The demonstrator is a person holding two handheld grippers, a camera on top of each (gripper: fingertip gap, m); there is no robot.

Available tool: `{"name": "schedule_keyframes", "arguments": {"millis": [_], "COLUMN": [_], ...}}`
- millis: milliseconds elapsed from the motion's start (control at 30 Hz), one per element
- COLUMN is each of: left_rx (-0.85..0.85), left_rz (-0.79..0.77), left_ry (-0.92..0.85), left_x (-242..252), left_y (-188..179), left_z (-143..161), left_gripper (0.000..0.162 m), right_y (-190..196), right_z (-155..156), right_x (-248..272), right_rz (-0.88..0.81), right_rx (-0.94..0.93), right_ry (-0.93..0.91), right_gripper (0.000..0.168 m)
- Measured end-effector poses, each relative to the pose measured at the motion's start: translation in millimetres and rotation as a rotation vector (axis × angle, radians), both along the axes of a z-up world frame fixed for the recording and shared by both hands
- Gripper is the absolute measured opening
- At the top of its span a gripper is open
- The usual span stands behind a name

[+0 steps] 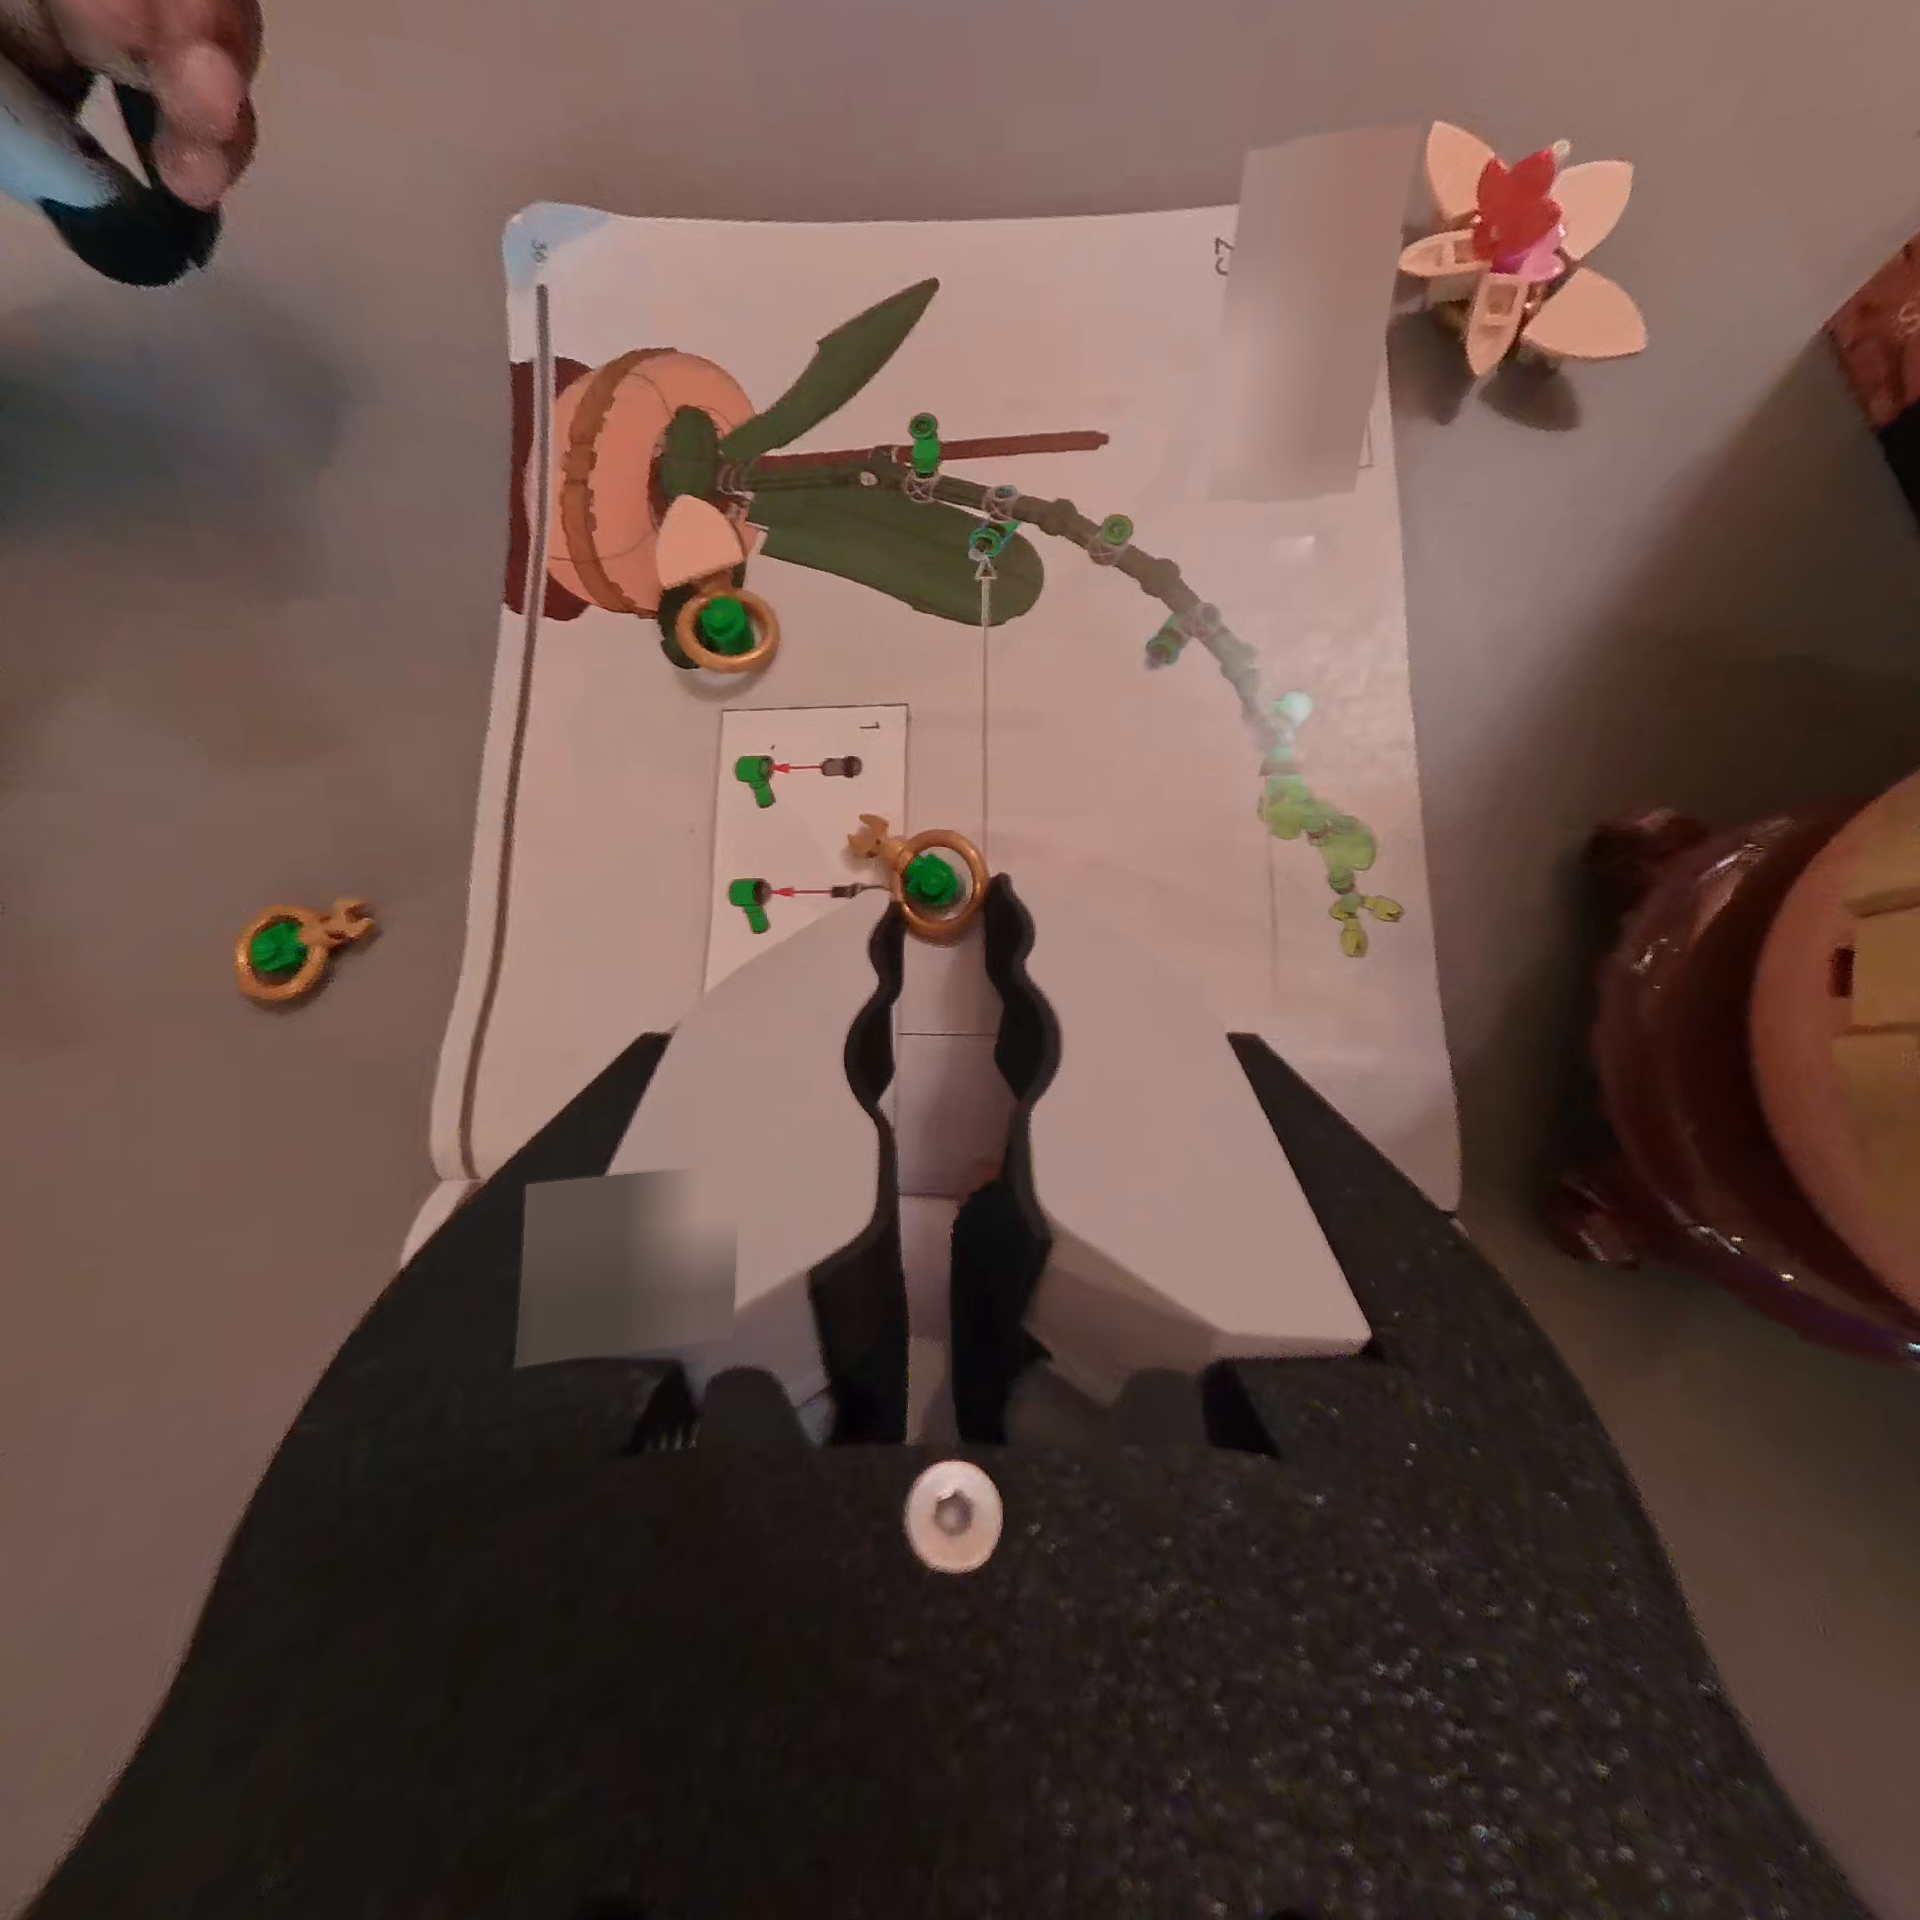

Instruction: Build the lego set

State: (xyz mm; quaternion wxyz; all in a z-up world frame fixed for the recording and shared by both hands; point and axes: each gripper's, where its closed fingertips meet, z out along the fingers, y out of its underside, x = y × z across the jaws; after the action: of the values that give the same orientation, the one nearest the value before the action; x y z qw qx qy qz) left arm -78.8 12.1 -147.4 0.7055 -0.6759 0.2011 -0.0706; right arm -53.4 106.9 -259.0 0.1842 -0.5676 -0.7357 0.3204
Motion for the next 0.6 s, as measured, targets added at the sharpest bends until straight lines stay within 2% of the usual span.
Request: {"name": "schedule_keyframes", "arguments": {"millis": [67, 167, 300, 367, 433, 500, 600], "left_rx": [0.017, 0.014, -0.03, -0.046, -0.06, -0.021, 0.008], "left_rz": [0.008, 0.043, 0.051, 0.055, 0.091, 0.145, 0.084], "left_ry": [0.013, 0.011, 0.061, 0.046, -0.026, -0.18, -0.389], "left_x": [2.1, 2.9, 8.4, 11.4, 10.4, 4.7, 10.4], "left_y": [0.7, 5.1, 7.9, 9.7, 13.8, 17.0, 14.9], "left_z": [1.2, 0.5, -8.2, -10.1, -10.3, -2.6, 8.0], "left_gripper": [0.07, 0.061, 0.05, 0.047, 0.04, 0.039, 0.034], "right_y": [-3.1, -9.2, -7.8, -13.1, -23.4, -36.0, -42.6], "right_z": [7.3, 26.0, 26.4, 34.6, 57.2, 86.4, 116.4], "right_x": [-0.3, 2.3, 12.5, 10.0, 5.8, 2.5, 7.5], "right_rz": [-0.024, -0.065, -0.039, -0.02, -0.027, -0.069, -0.141], "right_rx": [-0.028, -0.101, -0.001, -0.028, -0.15, -0.368, -0.641], "right_ry": [0.052, 0.157, 0.162, 0.198, 0.306, 0.446, 0.595], "right_gripper": [0.003, 0.003, 0.003, 0.002, 0.002, 0.002, 0.002]}}
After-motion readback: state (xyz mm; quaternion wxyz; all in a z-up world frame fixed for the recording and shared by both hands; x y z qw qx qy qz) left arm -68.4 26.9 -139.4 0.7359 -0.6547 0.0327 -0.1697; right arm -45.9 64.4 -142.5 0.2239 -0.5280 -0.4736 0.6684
